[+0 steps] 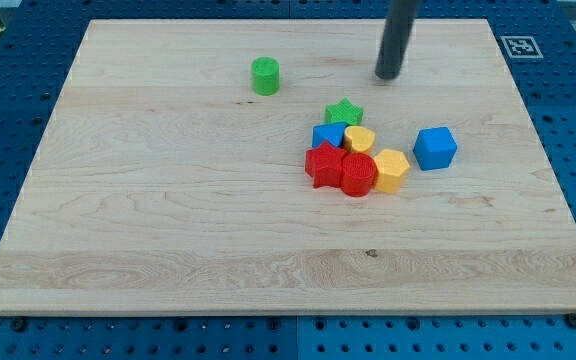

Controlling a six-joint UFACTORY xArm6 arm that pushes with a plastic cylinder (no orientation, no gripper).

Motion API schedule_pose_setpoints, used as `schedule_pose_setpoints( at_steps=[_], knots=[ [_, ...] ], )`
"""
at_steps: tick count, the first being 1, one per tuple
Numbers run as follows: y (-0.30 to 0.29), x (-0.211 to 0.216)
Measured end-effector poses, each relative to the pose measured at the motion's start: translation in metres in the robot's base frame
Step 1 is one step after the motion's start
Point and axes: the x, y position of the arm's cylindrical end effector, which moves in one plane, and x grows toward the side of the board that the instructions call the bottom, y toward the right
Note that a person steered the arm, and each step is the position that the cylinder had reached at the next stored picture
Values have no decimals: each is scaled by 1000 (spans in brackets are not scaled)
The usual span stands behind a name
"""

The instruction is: Move the green circle diagonally top left of the green star

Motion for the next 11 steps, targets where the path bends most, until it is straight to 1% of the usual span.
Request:
schedule_pose_setpoints(
  at_steps=[1, 2, 3, 4, 5, 6, 7, 8, 9, 10, 11],
  knots=[
    [-61, -25],
    [-131, -35],
    [-205, -37],
    [-252, -27],
    [-251, -12],
    [-218, -4],
    [-171, -1],
    [-155, 0],
    [-190, 0],
    [-199, 7],
    [-187, 21]
  ],
)
